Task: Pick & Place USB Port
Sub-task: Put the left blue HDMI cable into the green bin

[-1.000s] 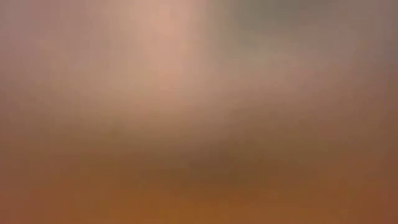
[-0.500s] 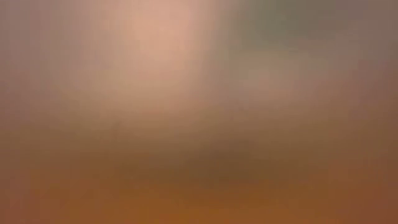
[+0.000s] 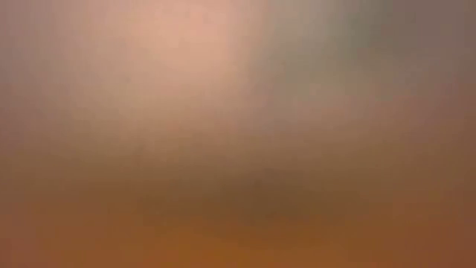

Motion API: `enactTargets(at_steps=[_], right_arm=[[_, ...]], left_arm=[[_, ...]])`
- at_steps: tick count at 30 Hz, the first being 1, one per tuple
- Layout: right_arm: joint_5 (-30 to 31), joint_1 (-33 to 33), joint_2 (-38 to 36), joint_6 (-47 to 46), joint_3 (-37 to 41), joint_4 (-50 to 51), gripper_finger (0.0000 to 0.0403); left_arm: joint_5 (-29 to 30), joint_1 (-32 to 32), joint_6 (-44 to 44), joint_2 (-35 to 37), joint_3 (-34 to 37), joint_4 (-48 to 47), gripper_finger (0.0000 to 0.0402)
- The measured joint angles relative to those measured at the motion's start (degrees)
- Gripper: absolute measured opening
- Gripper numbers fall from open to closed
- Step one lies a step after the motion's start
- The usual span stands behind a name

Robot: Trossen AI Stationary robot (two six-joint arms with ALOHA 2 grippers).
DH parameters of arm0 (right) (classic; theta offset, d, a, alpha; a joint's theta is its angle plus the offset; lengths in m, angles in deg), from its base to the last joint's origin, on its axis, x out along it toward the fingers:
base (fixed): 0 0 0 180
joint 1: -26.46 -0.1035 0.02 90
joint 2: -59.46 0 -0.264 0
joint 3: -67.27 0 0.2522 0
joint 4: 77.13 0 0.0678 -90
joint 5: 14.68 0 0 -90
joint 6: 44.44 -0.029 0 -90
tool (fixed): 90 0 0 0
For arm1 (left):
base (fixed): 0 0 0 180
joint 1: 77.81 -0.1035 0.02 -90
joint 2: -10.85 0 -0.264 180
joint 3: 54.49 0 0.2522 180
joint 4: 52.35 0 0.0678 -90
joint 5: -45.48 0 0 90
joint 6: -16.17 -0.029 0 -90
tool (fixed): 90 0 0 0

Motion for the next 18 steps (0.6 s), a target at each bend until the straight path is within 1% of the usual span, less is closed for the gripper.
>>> enactTargets(at_steps=[4, 7, 12, 15, 18], right_arm=[[-1.35, -0.02, 0.0, -0.49, 0.0, 0.0, 0.0187], [-1.4, -0.02, 0.0, -0.63, 0.0, -0.02, 0.0187], [-1.42, -0.02, 0.0, -0.99, 0.0, -0.8, 0.0187], [-1.51, -0.02, 0.0, -0.99, 0.0, -1.35, 0.0187], [-1.89, -0.13, 0.0, -1.02, 0.0, -1.29, 0.0187]], left_arm=[[2.93, 8.15, 6.76, -5.3, 0.02, 5.67, 0.0035], [3.81, 13.77, 11.82, -8.96, 0.02, 9.6, 0.0035], [4.59, 22.85, 22.74, -13.11, 0.02, 14.01, 0.0035], [5.24, 25.37, 23.6, -14.83, 0.02, 14.01, 0.0035], [7.93, 25.5, 23.29, -16.29, 0.2, 14.02, 0.0035]])
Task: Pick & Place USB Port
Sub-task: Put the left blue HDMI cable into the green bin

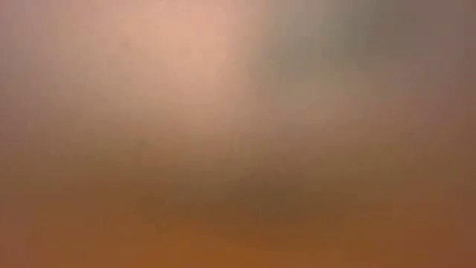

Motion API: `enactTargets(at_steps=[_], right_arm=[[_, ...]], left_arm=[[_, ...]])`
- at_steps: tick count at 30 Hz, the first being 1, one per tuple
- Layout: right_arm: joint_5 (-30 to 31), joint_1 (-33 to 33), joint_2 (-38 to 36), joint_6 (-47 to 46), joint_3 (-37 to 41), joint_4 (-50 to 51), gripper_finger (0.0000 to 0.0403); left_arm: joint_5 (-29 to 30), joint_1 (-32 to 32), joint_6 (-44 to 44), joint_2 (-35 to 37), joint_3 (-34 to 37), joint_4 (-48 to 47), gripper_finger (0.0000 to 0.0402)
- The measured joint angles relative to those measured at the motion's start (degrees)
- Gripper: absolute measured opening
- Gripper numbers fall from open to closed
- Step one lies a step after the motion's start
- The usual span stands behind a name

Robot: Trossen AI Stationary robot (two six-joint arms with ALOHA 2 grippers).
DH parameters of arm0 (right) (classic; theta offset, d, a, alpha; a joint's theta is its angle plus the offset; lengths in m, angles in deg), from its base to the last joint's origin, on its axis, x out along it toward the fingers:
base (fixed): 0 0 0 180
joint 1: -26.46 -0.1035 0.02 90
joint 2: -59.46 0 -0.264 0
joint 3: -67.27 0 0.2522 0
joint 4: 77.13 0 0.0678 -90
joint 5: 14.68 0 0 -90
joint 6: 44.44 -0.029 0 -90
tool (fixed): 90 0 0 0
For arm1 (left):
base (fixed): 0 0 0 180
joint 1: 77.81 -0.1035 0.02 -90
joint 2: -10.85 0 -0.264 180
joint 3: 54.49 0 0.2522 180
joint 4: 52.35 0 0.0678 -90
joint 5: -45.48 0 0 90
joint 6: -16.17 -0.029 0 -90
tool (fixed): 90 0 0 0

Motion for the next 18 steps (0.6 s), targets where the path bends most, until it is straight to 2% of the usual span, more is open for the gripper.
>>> enactTargets(at_steps=[6, 13, 18], right_arm=[[-1.06, -0.07, 0.0, -1.09, 0.0, 0.02, 0.0187], [-1.06, -0.42, 0.0, -1.05, 0.0, 0.02, 0.0187], [-1.07, -0.46, 0.0, -1.0, 0.0, 0.02, 0.0187]], left_arm=[[0.55, 0.96, -0.32, -0.81, 3.44, 1.24, 0.0035], [-0.41, 1.93, 0.25, 1.58, 10.77, 9.8, 0.0035], [-4.28, 2.1, 0.79, 1.81, 15.03, 15.15, 0.0035]])
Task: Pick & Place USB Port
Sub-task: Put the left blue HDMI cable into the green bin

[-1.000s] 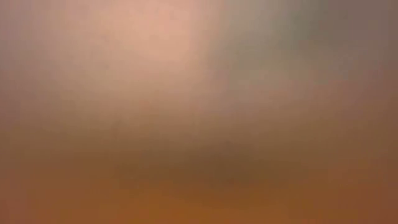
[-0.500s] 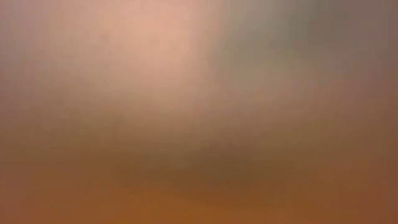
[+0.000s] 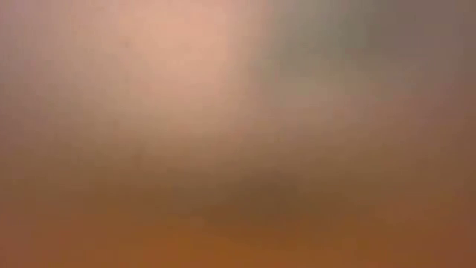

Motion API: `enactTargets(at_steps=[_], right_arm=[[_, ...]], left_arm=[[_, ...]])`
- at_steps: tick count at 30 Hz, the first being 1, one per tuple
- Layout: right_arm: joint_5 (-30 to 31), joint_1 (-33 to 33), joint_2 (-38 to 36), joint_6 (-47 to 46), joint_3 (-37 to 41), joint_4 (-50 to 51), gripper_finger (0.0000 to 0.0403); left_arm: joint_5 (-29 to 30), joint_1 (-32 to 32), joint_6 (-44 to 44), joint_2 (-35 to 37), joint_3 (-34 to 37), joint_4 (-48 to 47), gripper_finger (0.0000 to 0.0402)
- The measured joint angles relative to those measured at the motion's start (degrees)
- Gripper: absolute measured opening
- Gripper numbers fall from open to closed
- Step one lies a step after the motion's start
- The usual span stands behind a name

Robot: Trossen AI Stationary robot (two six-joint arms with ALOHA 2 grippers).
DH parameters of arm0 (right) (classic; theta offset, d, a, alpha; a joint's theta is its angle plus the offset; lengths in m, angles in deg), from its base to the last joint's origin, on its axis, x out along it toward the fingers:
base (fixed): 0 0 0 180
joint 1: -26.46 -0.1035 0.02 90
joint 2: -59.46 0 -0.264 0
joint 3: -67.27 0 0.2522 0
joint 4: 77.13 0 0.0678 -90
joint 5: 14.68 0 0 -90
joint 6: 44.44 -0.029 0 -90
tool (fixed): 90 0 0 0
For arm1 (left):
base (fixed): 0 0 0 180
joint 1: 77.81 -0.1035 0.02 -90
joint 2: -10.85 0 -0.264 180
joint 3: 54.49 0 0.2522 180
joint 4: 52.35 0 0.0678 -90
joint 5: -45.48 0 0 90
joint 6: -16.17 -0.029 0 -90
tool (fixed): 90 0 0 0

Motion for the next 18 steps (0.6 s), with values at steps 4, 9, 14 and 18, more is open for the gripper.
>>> enactTargets(at_steps=[4, 9, 14, 18], right_arm=[[0.0, 0.0, 0.0, 0.03, 0.0, 0.0, 0.0187], [-0.02, -0.31, 0.0, 0.06, 0.0, 0.0, 0.0187], [-0.02, -0.32, 0.0, 0.08, 0.0, 0.02, 0.0187], [-0.02, -0.31, 0.0, 0.08, 0.0, 0.0, 0.0187]], left_arm=[[-1.78, 0.23, 0.21, 0.35, 0.57, 0.45, 0.0035], [-7.32, 0.19, 0.86, 0.72, 0.57, -0.49, 0.0035], [-9.99, 0.15, 1.02, 0.76, 0.57, -0.73, 0.0035], [-13.13, 0.0, 1.03, 0.87, 1.2, 0.19, 0.0033]])
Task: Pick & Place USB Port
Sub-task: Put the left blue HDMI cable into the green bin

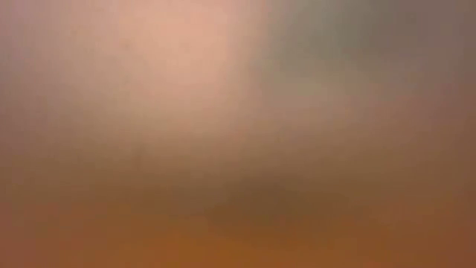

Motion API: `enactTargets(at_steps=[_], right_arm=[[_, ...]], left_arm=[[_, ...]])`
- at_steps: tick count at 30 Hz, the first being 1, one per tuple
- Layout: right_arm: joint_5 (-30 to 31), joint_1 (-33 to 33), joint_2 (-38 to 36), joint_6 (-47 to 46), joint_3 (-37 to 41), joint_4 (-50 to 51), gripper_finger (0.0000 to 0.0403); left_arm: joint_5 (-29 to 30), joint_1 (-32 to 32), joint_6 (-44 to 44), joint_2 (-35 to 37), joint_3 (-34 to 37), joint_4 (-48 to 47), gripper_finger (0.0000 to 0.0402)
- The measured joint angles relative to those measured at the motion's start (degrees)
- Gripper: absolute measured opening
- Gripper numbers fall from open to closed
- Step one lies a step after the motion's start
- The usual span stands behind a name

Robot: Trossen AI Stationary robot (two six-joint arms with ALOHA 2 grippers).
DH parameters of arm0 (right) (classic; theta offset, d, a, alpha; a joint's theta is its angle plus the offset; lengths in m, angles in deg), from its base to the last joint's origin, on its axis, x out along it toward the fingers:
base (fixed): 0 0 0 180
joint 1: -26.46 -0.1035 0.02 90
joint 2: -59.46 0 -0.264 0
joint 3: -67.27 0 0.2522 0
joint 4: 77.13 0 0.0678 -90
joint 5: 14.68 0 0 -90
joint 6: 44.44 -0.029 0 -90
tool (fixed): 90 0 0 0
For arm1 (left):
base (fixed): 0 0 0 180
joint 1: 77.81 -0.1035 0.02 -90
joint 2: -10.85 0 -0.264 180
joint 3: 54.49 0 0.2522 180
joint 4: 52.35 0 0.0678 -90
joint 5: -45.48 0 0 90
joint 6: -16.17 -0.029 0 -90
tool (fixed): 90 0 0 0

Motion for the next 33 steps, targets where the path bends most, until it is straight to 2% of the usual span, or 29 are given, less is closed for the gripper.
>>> enactTargets(at_steps=[8, 13, 23, 29, 33], right_arm=[[0.01, 0.0, 0.0, 0.02, 0.0, 0.0, 0.0187], [0.02, -0.01, 0.0, 0.02, 0.0, 0.0, 0.0187], [0.02, 0.01, 0.0, 0.02, 0.0, 0.02, 0.0187], [0.02, 0.0, 0.0, 0.02, 0.0, 0.02, 0.0187], [0.02, 0.01, 0.0, 0.02, 0.0, 0.02, 0.0187]], left_arm=[[-3.77, -0.77, -0.89, 0.52, 6.13, 8.1, 0.0033], [-5.49, -1.43, -0.39, 0.92, 6.74, 7.24, 0.0033], [-5.15, -1.66, 1.05, 1.6, 6.99, 4.28, 0.003], [-3.32, -1.91, 1.08, 1.7, 7.16, 5.18, 0.0112], [-2.72, -1.91, 1.12, 2.83, 7.21, 5.76, 0.0133]])
